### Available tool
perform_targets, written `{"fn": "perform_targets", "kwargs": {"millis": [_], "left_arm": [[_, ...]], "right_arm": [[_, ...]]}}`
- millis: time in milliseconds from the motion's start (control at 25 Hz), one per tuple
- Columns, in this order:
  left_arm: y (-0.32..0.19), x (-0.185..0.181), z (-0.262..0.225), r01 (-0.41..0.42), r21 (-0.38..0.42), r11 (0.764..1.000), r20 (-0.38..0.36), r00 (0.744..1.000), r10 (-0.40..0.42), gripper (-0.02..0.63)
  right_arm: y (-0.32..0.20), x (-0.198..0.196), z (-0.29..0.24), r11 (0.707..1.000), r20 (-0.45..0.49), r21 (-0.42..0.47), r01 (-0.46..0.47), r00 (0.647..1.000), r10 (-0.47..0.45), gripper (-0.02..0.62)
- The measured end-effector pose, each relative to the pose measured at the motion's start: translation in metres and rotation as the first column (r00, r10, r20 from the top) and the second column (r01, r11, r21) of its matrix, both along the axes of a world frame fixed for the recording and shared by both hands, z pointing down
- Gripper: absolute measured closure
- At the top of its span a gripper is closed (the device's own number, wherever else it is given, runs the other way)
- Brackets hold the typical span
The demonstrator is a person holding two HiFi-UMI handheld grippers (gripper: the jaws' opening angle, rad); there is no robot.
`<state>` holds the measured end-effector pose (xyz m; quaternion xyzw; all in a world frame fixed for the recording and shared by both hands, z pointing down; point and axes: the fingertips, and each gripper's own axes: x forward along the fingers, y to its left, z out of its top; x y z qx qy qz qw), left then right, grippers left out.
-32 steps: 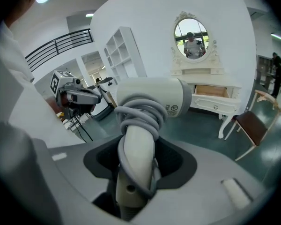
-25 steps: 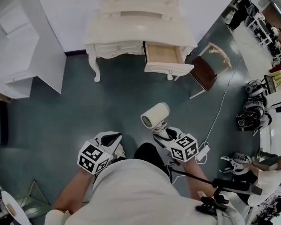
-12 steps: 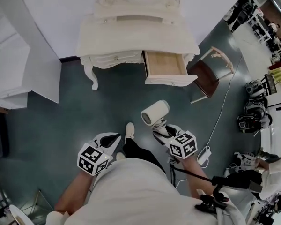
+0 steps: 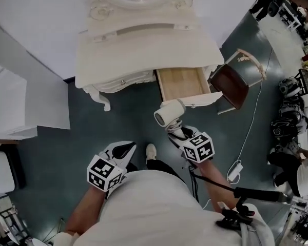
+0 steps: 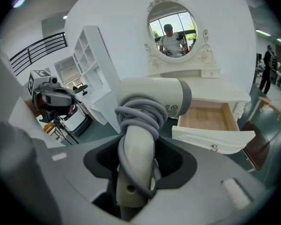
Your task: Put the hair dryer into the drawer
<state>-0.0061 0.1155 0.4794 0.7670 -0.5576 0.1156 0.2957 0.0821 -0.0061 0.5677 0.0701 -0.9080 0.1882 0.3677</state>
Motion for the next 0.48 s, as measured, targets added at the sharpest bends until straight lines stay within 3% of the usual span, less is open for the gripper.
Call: {"fn": "perform_targets", "kwargs": {"millis": [280,480], "left_arm": [[-0.058,-0.046,0.005,-0.071,-0.014,0.997,-0.01,0.997,0.071,0.604],[-0.097,-0.094,0.012,-0.177,-0.012,0.984,-0.015,0.984,0.176,0.604]], "right_arm": [[-0.054,-0.035,0.03,0.991,-0.048,-0.062,-0.117,0.992,0.114,0.388],[-0.092,-0.065,0.047,0.955,-0.082,-0.108,-0.276,0.96,0.268,0.388]]}}
